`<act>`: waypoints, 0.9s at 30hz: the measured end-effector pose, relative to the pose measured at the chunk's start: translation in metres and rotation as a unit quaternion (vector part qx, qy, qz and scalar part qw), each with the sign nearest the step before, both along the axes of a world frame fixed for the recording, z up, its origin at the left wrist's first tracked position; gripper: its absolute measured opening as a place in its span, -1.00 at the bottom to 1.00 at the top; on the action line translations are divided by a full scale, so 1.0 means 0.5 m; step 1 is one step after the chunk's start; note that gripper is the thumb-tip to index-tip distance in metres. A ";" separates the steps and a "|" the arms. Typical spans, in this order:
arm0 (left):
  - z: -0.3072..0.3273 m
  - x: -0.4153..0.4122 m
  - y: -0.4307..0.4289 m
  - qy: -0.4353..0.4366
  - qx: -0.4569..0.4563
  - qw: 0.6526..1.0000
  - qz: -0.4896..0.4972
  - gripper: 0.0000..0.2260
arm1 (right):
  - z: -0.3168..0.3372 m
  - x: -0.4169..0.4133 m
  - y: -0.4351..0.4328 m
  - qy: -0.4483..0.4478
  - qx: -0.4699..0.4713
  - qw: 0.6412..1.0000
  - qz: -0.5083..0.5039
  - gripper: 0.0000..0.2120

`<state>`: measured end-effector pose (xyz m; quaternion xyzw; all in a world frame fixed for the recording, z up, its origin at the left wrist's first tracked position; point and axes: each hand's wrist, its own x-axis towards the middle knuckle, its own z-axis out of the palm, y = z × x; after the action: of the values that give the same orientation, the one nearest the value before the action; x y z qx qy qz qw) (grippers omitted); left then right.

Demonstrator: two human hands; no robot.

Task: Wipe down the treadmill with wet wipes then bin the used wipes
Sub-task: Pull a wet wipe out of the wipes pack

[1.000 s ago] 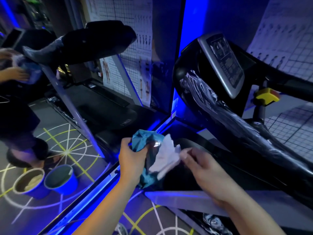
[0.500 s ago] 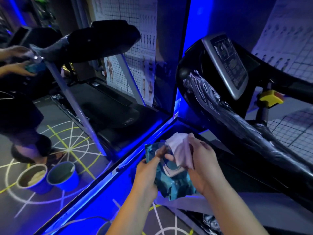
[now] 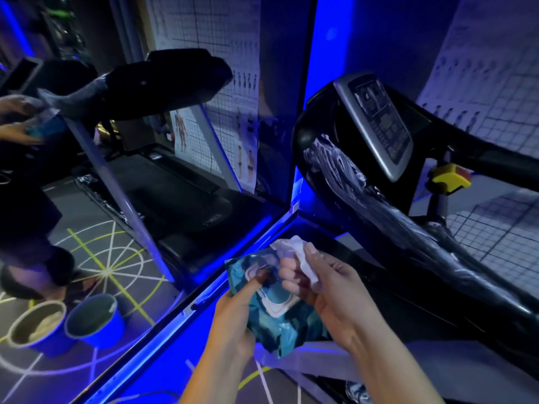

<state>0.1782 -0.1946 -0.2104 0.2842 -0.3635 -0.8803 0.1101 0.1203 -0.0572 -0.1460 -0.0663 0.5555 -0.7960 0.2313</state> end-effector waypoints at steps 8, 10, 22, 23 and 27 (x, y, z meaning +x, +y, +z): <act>0.012 -0.071 -0.061 0.045 0.008 0.998 0.045 -0.57 | 0.059 -0.058 -0.005 0.221 0.143 0.959 -0.104 -0.79; 0.028 -0.106 -0.079 0.085 0.022 0.993 0.074 -0.47 | 0.101 -0.096 -0.001 0.311 0.228 0.913 -0.135 -0.75; 0.044 -0.186 -0.061 0.114 0.138 0.967 0.182 -0.59 | 0.310 -0.402 -0.042 0.460 0.392 0.746 -0.281 -0.69; 0.032 -0.189 -0.058 0.097 0.141 0.969 0.177 -0.61 | 0.309 -0.425 -0.049 0.470 0.409 0.737 -0.262 -0.68; 0.001 -0.198 -0.056 0.057 0.108 0.980 0.158 -0.35 | 0.281 -0.483 -0.071 0.513 0.496 0.692 -0.111 -0.66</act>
<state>0.0794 -0.2226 -0.2099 0.2977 -0.2101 -0.9006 0.2369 -0.1214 -0.0928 -0.0054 -0.2775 0.9051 -0.2669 -0.1804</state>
